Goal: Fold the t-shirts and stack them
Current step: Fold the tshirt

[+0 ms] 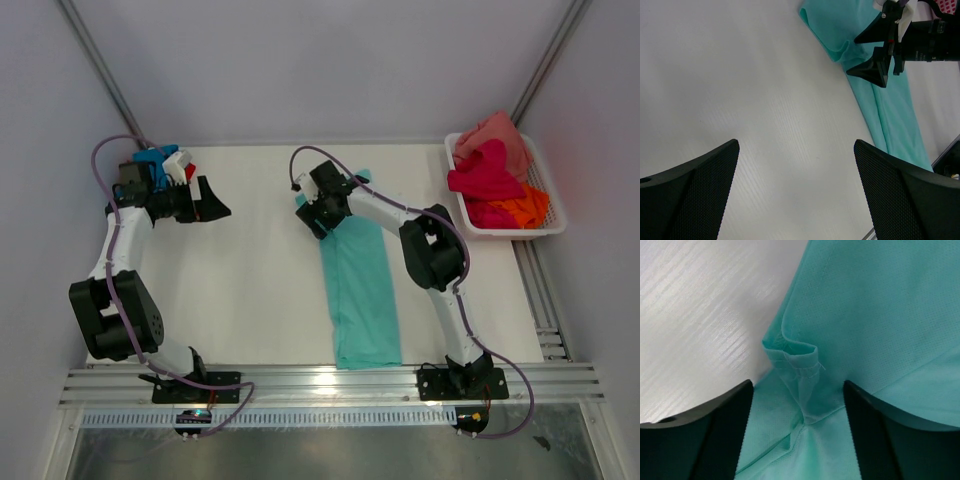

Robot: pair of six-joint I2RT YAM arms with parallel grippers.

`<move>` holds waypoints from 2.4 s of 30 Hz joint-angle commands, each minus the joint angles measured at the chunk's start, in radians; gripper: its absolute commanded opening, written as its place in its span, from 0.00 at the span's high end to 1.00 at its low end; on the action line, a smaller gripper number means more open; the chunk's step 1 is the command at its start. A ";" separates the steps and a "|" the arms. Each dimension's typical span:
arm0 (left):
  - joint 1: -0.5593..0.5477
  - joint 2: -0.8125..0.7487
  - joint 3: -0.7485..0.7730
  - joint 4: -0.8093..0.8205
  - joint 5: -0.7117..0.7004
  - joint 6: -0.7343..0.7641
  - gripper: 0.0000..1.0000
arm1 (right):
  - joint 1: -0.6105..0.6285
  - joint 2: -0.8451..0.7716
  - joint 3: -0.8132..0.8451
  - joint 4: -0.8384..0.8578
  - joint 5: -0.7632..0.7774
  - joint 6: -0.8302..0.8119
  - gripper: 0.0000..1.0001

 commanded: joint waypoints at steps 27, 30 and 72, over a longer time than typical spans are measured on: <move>0.000 -0.001 0.003 0.037 0.018 0.004 0.01 | -0.037 -0.086 0.031 0.112 0.525 -0.012 0.01; -0.004 -0.005 0.000 0.035 0.008 0.011 0.01 | -0.062 -0.034 0.042 0.104 0.539 -0.006 0.01; -0.595 -0.173 -0.129 -0.094 -0.537 0.243 0.01 | -0.160 0.302 0.502 -0.163 0.470 0.108 0.01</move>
